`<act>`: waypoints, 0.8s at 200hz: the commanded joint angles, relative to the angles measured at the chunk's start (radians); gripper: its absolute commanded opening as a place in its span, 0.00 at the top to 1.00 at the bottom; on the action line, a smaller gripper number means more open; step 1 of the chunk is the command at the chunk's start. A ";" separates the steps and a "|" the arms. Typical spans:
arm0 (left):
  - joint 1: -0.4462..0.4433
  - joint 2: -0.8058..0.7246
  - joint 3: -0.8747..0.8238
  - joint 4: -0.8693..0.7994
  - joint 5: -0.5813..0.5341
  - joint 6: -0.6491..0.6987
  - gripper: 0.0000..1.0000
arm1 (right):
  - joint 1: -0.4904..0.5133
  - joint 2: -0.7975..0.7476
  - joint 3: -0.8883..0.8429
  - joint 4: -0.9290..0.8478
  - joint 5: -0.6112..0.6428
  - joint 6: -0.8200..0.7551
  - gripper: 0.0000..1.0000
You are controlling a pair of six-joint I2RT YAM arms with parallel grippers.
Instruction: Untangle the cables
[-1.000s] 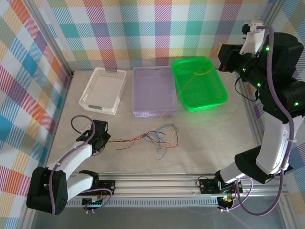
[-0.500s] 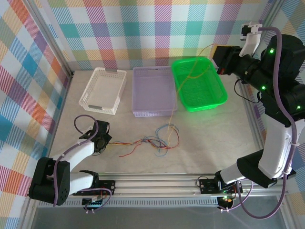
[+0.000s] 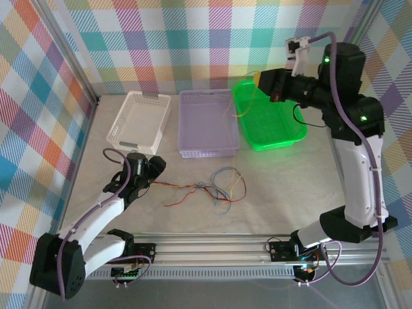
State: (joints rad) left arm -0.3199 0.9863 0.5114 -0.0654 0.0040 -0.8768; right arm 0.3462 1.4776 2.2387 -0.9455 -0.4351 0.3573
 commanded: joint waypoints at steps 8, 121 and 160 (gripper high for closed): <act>-0.036 -0.052 0.035 0.266 0.185 0.043 0.21 | -0.005 -0.037 -0.070 0.122 -0.113 0.040 1.00; -0.238 0.099 0.113 0.713 0.388 0.172 0.11 | -0.001 -0.089 -0.309 0.346 -0.342 0.168 1.00; -0.295 0.136 0.142 0.749 0.428 0.207 0.11 | 0.006 -0.096 -0.358 0.378 -0.364 0.184 1.00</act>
State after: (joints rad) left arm -0.5838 1.1107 0.6220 0.5945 0.3862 -0.7235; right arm 0.3462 1.4048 1.8992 -0.6312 -0.7506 0.5179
